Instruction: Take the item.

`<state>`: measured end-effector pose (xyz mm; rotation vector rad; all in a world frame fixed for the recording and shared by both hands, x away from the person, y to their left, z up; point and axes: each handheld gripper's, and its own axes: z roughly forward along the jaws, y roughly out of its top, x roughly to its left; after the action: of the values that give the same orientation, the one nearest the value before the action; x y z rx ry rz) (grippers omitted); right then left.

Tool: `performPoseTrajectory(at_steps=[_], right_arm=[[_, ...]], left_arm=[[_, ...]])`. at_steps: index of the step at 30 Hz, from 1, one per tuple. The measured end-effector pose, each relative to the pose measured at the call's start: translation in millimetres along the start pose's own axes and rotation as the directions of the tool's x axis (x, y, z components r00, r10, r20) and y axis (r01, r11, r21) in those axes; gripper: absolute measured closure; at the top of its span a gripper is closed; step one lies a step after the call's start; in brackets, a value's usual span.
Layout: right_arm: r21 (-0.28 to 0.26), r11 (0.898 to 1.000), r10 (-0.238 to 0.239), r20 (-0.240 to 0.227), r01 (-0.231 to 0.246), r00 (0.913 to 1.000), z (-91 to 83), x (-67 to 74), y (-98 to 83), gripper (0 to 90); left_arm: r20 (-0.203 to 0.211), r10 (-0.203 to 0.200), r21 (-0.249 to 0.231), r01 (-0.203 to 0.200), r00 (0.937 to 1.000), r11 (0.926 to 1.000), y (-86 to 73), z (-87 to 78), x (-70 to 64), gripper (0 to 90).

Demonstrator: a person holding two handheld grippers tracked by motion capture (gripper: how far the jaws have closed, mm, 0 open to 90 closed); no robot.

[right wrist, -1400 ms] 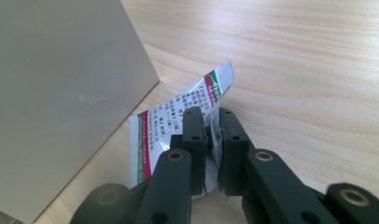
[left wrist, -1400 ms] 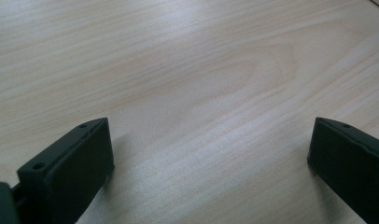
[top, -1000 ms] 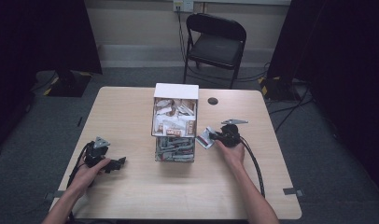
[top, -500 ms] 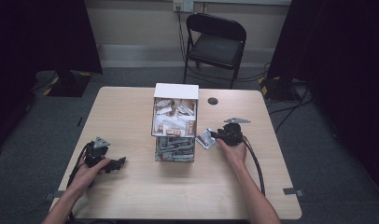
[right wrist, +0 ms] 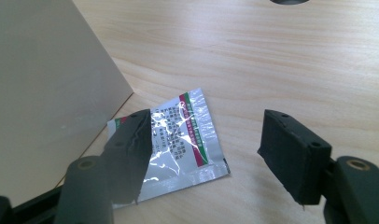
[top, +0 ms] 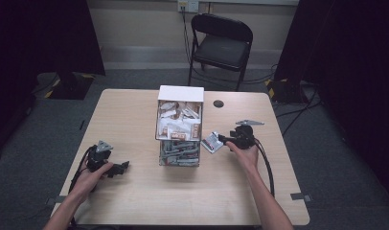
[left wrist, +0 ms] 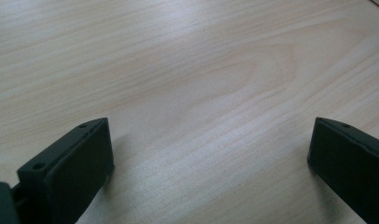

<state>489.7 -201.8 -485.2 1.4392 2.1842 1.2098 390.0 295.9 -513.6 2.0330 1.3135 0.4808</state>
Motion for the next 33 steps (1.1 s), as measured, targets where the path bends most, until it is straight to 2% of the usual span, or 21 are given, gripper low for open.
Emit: performPoseTrajectory(at_steps=[2, 12, 17, 25, 30, 33], right_arm=[[-0.003, 1.000, 0.002, 0.004, -0.002, 1.0000, -3.7, 0.7, 0.9, 28.5], [-0.018, 1.000, 0.019, 0.006, -0.019, 0.9998, -29.9, 4.0, 4.8, 16.5], [-0.046, 0.999, 0.026, 0.001, -0.026, 0.9997, -41.4, 4.6, 1.9, 15.4], [-0.042, 0.999, 0.029, 0.013, -0.029, 0.9995, -63.3, 3.6, -4.6, 15.0], [-0.036, 0.999, 0.021, 0.047, -0.019, 0.9987, -79.0, 5.2, -7.8, 15.3], [-0.035, 0.999, -0.005, 0.093, 0.008, 0.9957, -89.2, 8.0, -12.1, 15.3]], left_arm=[[0.000, 0.000, 0.001, 0.000, 1.0000, 1.0000, 0.0, -0.1, 0.0, 0.0], [0.000, 0.000, 0.000, 0.000, 1.0000, 1.0000, 0.0, 0.0, 0.0, 0.0], [0.001, 0.000, 0.001, 0.000, 1.0000, 1.0000, 0.0, 0.0, 0.0, 0.0], [0.000, 0.000, 0.000, 0.000, 1.0000, 1.0000, 0.0, 0.0, 0.0, 0.0], [0.001, 0.000, 0.000, 0.000, 1.0000, 1.0000, 0.0, 0.0, 0.0, 0.0], [0.001, 0.000, 0.000, 0.000, 1.0000, 1.0000, 0.0, 0.0, 0.0, 0.0]])
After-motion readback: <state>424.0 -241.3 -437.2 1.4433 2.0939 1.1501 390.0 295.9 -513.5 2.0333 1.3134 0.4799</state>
